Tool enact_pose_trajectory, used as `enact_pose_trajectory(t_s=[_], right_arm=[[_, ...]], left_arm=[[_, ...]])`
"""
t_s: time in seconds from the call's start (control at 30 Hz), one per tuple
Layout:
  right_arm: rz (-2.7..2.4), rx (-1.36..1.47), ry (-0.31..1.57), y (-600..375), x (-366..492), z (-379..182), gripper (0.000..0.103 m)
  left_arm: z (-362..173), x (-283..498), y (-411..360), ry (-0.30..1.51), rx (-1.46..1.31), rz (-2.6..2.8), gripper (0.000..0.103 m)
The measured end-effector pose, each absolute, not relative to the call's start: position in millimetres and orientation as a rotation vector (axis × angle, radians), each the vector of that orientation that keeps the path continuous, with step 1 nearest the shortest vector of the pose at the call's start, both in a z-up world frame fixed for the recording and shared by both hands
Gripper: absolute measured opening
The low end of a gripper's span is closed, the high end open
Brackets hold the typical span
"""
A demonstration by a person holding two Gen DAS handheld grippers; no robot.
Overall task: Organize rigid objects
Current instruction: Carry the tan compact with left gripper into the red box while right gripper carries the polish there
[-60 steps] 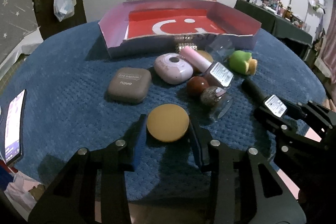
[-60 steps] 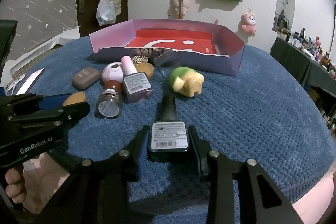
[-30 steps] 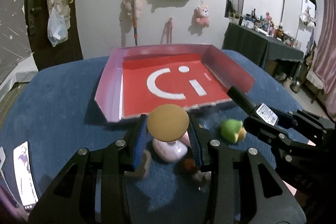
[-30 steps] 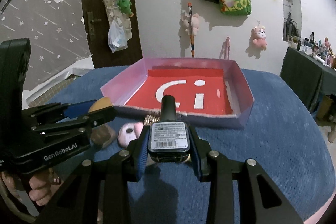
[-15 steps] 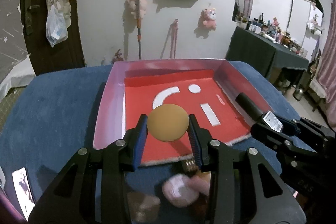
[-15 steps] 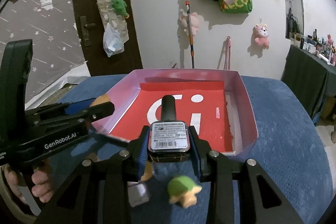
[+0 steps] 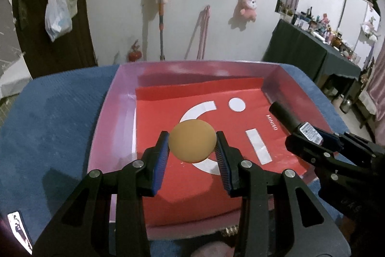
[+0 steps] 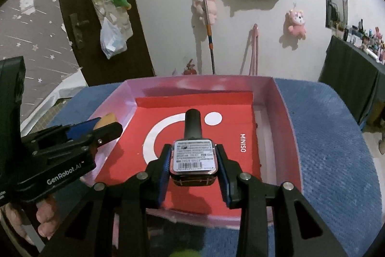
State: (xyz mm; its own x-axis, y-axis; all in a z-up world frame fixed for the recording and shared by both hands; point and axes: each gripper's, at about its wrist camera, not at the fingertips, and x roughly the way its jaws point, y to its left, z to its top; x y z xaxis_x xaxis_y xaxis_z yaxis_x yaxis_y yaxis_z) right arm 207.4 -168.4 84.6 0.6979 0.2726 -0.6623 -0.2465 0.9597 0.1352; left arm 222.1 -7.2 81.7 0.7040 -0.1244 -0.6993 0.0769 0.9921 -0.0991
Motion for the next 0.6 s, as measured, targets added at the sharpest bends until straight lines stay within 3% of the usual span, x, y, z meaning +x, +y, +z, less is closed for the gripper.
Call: enact_pose_trajectory(t_s=[0.6], right_arm=[[0.220,0.004,0.897,-158.9,260.6,37.6,0.038]], left_arm=[[26.2,262.9,-4.2,0.985,-0.071,-0.085,0.036]])
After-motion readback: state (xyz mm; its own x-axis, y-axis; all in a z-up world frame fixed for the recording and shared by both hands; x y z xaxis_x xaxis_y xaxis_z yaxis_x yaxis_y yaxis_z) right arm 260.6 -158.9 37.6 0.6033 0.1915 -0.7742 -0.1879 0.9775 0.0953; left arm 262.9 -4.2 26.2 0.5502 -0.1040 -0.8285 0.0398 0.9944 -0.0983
